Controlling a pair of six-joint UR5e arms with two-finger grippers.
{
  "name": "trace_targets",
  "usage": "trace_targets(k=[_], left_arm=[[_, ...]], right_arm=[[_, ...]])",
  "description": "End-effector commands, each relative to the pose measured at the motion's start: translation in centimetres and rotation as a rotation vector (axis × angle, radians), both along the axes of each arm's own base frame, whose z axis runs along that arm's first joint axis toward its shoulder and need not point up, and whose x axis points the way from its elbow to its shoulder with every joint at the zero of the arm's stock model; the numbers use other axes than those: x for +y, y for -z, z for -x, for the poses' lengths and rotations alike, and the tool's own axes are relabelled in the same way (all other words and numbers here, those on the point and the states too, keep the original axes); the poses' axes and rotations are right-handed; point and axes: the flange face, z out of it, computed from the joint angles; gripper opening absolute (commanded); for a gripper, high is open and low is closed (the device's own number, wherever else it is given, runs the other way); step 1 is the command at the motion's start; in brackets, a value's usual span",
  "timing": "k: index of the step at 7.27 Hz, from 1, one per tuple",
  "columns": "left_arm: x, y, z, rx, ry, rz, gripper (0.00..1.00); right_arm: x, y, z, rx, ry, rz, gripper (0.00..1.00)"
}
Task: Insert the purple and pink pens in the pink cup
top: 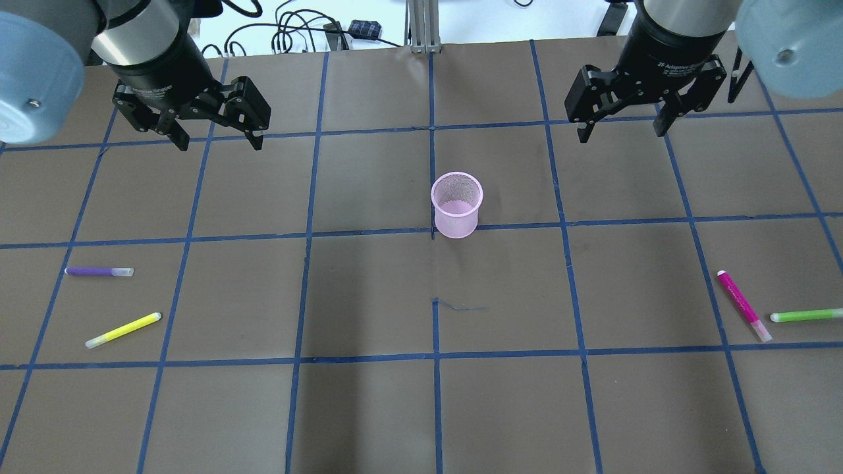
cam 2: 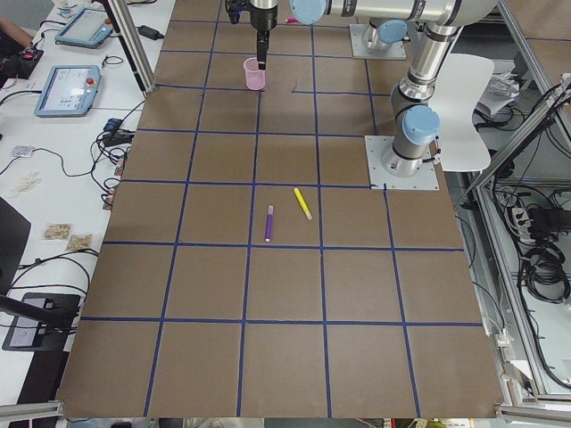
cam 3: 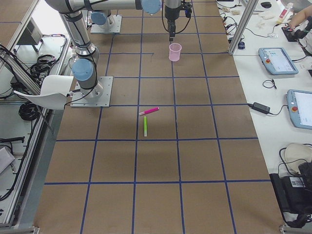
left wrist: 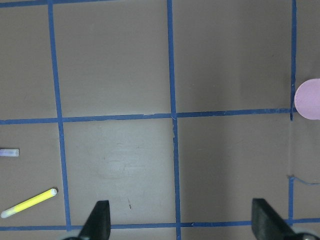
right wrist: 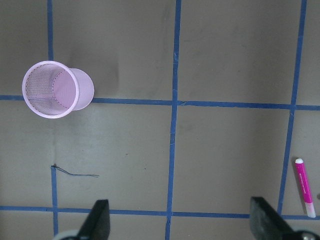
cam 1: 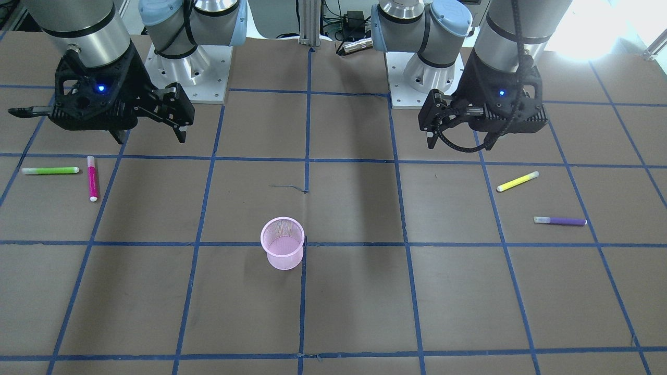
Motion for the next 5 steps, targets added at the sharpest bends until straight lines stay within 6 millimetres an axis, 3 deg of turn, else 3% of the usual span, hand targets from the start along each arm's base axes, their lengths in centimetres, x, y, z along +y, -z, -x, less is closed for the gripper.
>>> trace_targets(k=[1,2,5], left_arm=[[-0.2,0.1,-0.5,-0.006,0.052,-0.005,1.0],[-0.5,0.2,-2.4,-0.01,0.165,-0.018,0.95],[-0.3,1.4,-9.1,0.0,0.257,-0.066,0.94]], right_arm=[[-0.1,-0.1,0.1,-0.004,0.004,0.009,1.0],[-0.1,0.0,0.1,-0.001,0.004,0.003,1.0],[-0.5,0.9,0.8,-0.007,0.017,-0.001,1.0]])
